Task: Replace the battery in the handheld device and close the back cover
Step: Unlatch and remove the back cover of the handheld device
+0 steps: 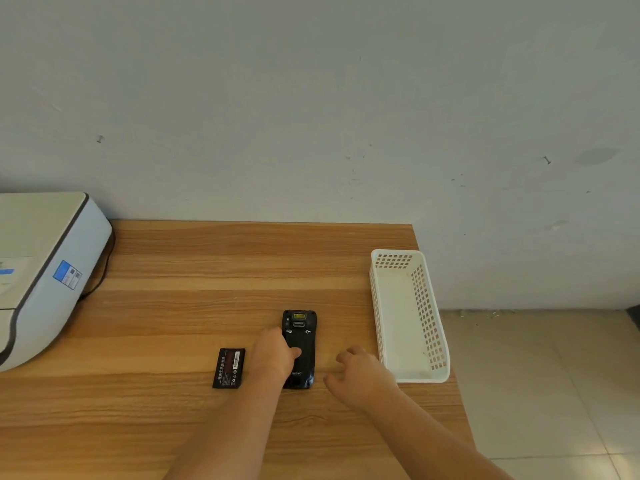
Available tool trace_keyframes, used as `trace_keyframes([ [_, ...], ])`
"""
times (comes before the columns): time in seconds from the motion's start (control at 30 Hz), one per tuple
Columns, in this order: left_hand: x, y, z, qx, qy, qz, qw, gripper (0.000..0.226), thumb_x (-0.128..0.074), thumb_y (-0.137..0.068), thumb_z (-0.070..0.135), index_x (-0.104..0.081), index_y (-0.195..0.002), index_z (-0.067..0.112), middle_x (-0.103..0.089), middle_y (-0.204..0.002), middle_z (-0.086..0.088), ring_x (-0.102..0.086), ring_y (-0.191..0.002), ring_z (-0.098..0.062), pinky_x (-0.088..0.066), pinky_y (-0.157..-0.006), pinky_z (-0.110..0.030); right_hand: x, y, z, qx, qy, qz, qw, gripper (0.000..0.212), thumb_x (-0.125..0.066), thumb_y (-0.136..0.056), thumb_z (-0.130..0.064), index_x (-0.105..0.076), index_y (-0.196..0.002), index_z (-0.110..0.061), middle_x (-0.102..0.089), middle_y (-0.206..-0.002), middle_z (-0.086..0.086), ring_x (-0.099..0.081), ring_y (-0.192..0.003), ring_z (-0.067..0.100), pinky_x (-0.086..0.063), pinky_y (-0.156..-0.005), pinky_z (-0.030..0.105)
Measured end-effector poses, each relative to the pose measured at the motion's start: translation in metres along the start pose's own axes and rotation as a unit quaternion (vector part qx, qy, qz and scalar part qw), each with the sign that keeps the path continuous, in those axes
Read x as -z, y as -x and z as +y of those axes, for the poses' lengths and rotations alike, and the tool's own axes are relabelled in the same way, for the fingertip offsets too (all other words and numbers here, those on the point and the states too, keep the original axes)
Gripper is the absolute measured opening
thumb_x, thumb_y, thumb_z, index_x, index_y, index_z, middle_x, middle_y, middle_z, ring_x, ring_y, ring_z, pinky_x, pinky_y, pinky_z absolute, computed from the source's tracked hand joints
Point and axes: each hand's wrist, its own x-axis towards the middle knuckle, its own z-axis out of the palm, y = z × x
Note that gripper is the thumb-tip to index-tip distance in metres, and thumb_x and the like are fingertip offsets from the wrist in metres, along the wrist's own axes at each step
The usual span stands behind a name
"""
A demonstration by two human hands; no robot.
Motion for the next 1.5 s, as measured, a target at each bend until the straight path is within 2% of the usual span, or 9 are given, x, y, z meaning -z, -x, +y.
trace_keyframes([
  [0.2, 0.002, 0.001, -0.005, -0.017, -0.02, 0.014, 1.0, 0.035, -0.079, -0.077, 0.033, -0.064, -0.104, 0.016, -0.065, -0.102, -0.002, -0.063, -0.089, -0.018, -0.055, -0.078, -0.035, -0.003, -0.003, 0.001, 0.002, -0.002, -0.001, 1.0, 0.061, -0.049, -0.088, -0.052, -0.045, -0.141, -0.021, -0.038, -0.149, -0.001, -0.042, -0.131, 0.022, -0.045, -0.101, 0.038],
  [0.33, 0.007, 0.003, -0.012, -0.052, -0.022, 0.008, 0.998, 0.04, -0.075, -0.081, 0.039, -0.061, -0.112, 0.018, -0.063, -0.111, 0.0, -0.06, -0.1, -0.017, -0.052, -0.087, -0.036, -0.003, -0.007, -0.004, 0.01, 0.01, 0.003, 1.0, 0.06, -0.049, -0.088, -0.053, -0.047, -0.139, -0.021, -0.04, -0.147, 0.0, -0.044, -0.129, 0.022, -0.047, -0.098, 0.038],
  [0.47, 0.029, 0.005, -0.02, -0.132, -0.113, -0.016, 0.985, 0.045, -0.062, -0.088, 0.048, -0.056, -0.124, 0.021, -0.056, -0.122, 0.003, -0.052, -0.114, -0.018, -0.047, -0.097, -0.037, 0.0, -0.015, -0.015, 0.02, 0.01, 0.003, 1.0, 0.059, -0.049, -0.09, -0.052, -0.045, -0.14, -0.021, -0.038, -0.15, 0.001, -0.044, -0.13, 0.023, -0.045, -0.1, 0.039],
  [0.6, 0.053, 0.011, -0.022, -0.187, -0.252, -0.025, 0.949, 0.047, -0.047, -0.091, 0.058, -0.058, -0.119, 0.023, -0.056, -0.121, 0.004, -0.049, -0.117, -0.018, -0.043, -0.099, -0.039, 0.004, -0.024, -0.027, 0.029, 0.021, 0.016, 0.999, 0.056, -0.049, -0.09, -0.05, -0.047, -0.137, -0.02, -0.038, -0.15, 0.003, -0.045, -0.129, 0.024, -0.046, -0.098, 0.039],
  [0.73, 0.064, 0.008, -0.025, -0.211, -0.299, -0.03, 0.93, 0.053, -0.044, -0.092, 0.058, -0.056, -0.129, 0.022, -0.053, -0.131, 0.003, -0.043, -0.126, -0.019, -0.034, -0.109, -0.042, 0.005, -0.036, -0.031, 0.026, 0.017, 0.022, 0.999, 0.052, -0.049, -0.09, -0.047, -0.05, -0.133, -0.018, -0.046, -0.142, 0.005, -0.05, -0.122, 0.025, -0.049, -0.094, 0.039],
  [0.93, 0.063, 0.002, -0.023, -0.226, -0.298, -0.047, 0.926, 0.052, -0.046, -0.093, 0.055, -0.055, -0.131, 0.02, -0.051, -0.135, 0.001, -0.041, -0.13, -0.019, -0.032, -0.111, -0.043, 0.0, -0.046, -0.032, 0.016, 0.016, 0.036, 0.999, 0.05, -0.049, -0.091, -0.047, -0.051, -0.131, -0.018, -0.047, -0.139, 0.005, -0.052, -0.119, 0.025, -0.051, -0.089, 0.038],
  [1.13, 0.06, -0.005, -0.021, -0.239, -0.286, -0.043, 0.927, 0.041, -0.049, -0.095, 0.047, -0.057, -0.125, 0.021, -0.055, -0.127, 0.003, -0.046, -0.122, -0.018, -0.037, -0.107, -0.04, -0.006, -0.056, -0.029, -0.002, 0.006, 0.061, 0.998, 0.046, -0.05, -0.092, -0.044, -0.051, -0.131, -0.02, -0.049, -0.137, 0.004, -0.053, -0.118, 0.024, -0.051, -0.088, 0.037],
  [1.37, 0.055, -0.028, -0.016, -0.296, -0.243, -0.015, 0.923, 0.03, -0.058, -0.094, 0.033, -0.06, -0.121, 0.021, -0.05, -0.128, 0.006, -0.048, -0.119, -0.015, -0.044, -0.102, -0.035, -0.004, -0.081, -0.029, 0.08, -0.025, 0.109, 0.991, 0.028, -0.053, -0.095, -0.03, -0.059, -0.121, -0.021, -0.053, -0.124, -0.003, -0.054, -0.108, 0.017, -0.05, -0.087, 0.031],
  [1.5, 0.05, -0.034, -0.016, -0.318, -0.235, -0.007, 0.919, 0.027, -0.059, -0.093, 0.029, -0.062, -0.119, 0.021, -0.049, -0.132, 0.006, -0.049, -0.12, -0.015, -0.044, -0.102, -0.035, -0.008, -0.087, -0.033, 0.086, -0.026, 0.131, 0.987, 0.021, -0.052, -0.095, -0.026, -0.06, -0.113, -0.02, -0.051, -0.121, -0.004, -0.054, -0.099, 0.014, -0.049, -0.079, 0.027],
])
